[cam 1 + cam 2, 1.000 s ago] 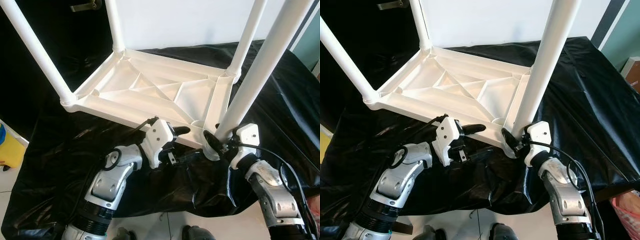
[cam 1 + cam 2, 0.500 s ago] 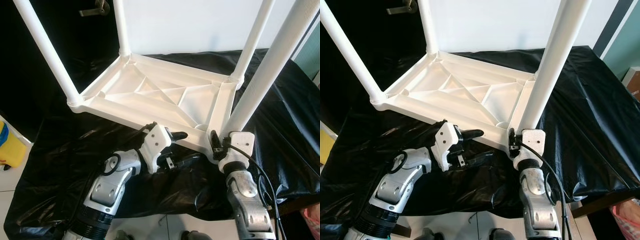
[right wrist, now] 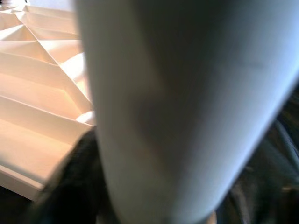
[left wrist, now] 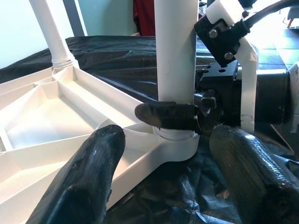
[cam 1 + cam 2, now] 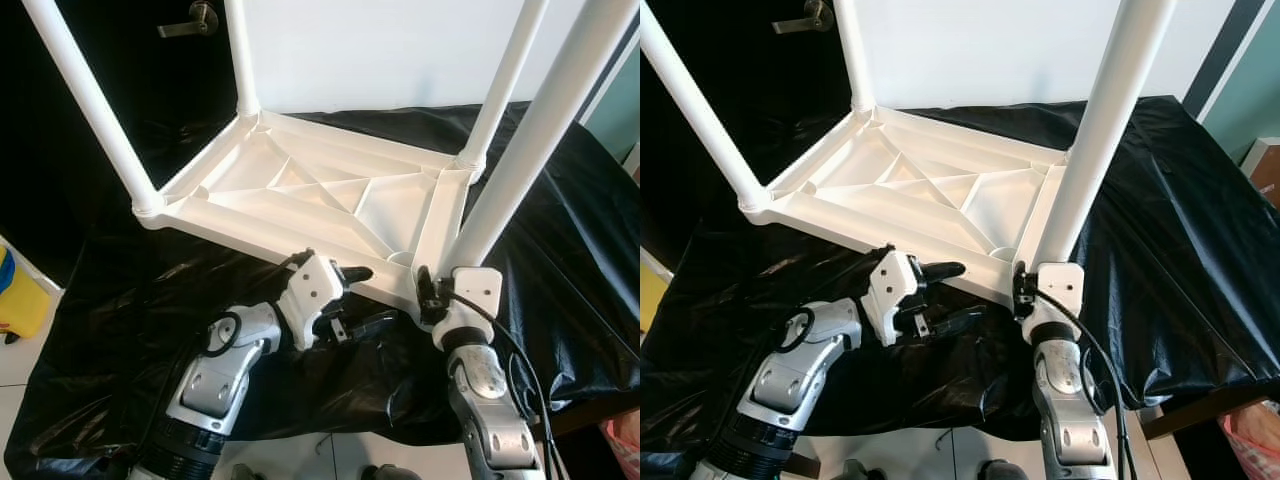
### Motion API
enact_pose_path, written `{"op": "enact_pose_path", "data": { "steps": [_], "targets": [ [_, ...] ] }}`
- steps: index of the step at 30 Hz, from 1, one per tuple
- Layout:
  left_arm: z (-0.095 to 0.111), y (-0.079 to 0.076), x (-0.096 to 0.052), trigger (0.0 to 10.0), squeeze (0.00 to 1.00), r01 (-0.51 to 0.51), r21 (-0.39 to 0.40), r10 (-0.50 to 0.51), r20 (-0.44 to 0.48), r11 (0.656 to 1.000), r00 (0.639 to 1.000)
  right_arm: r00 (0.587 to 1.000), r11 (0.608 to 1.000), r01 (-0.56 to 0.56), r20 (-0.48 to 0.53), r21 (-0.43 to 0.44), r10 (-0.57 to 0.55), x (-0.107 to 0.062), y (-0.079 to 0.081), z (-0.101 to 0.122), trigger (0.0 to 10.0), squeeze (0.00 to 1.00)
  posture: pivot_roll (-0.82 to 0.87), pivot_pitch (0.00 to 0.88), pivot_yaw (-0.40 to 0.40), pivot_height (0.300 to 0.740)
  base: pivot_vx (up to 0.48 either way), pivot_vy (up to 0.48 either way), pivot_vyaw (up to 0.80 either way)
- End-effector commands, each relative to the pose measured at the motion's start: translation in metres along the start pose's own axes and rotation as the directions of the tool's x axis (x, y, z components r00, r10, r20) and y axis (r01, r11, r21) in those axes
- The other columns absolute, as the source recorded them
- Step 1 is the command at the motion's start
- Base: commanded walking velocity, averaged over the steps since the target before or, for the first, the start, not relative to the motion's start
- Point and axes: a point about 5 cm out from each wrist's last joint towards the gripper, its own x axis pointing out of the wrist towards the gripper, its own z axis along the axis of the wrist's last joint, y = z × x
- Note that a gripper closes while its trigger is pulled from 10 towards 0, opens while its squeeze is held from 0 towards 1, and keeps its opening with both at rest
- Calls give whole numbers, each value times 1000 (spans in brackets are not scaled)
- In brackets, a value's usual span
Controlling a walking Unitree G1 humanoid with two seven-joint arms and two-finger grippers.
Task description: Building children table
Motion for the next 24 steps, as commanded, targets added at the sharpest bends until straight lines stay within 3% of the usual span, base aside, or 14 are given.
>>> {"op": "enact_pose_path", "data": {
  "steps": [1,5,7,9,11,13,14,15,16,18,21,22,24],
  "targets": [
    [0,7,-3,10000,0,-159,-12,159,-5,987,987,1000,1000,-20,0,10,20,-2,-3,-1,10000,1000,-113,90,14,740,0,0,0],
    [-1,6,-4,10000,0,-148,-32,148,-9,988,989,999,999,-43,23,14,43,-2,-6,2,10000,1000,-113,93,13,740,0,0,0],
    [-1,5,-6,10000,0,-129,-52,128,-14,990,992,989,991,-136,65,3,136,-1,-16,8,10000,1000,-117,118,21,740,0,0,0],
    [-1,5,-6,10000,0,-129,-52,128,-14,990,992,989,991,-136,65,3,136,-1,-16,8,10000,1000,-117,118,21,740,0,0,0],
    [-1,5,-6,10000,0,-120,-64,119,-20,991,993,978,981,-195,76,4,194,0,-21,11,10000,1000,-116,121,22,740,0,0,0],
    [-2,5,-7,10000,0,-116,-72,115,-26,991,993,938,942,-335,95,-5,334,1,-28,17,10000,1000,-117,127,23,740,0,0,0],
    [-1,5,-7,10000,0,-114,-74,113,-24,991,993,905,910,-414,93,-28,415,3,-28,18,10000,0,-118,134,27,740,0,0,0],
    [-1,4,-6,10000,0,-109,-75,108,-21,991,994,875,879,-475,82,-45,477,4,-29,19,10000,0,-117,135,28,740,0,0,0],
    [-1,4,-6,10000,0,-109,-75,108,-21,991,994,875,879,-475,82,-45,477,4,-29,19,10000,0,-117,135,28,740,0,0,0],
    [1,3,-5,10000,0,-93,-81,92,-18,992,996,822,824,-560,63,-87,566,10,-31,21,10000,0,-115,137,27,740,0,0,0],
    [2,2,-5,10000,0,-85,-84,84,-15,993,996,791,790,-604,43,-109,610,16,-32,21,10000,0,-112,137,26,740,0,0,0],
    [2,2,-4,10000,0,-84,-83,83,-15,993,996,776,772,-623,25,-125,630,19,-32,21,6980,0,-105,137,22,740,0,0,0],
    [2,1,-4,10000,0,-84,-84,83,-16,993,996,765,760,-636,14,-135,643,21,-32,20,6980,0,-104,137,21,740,0,0,0]
  ]
}}
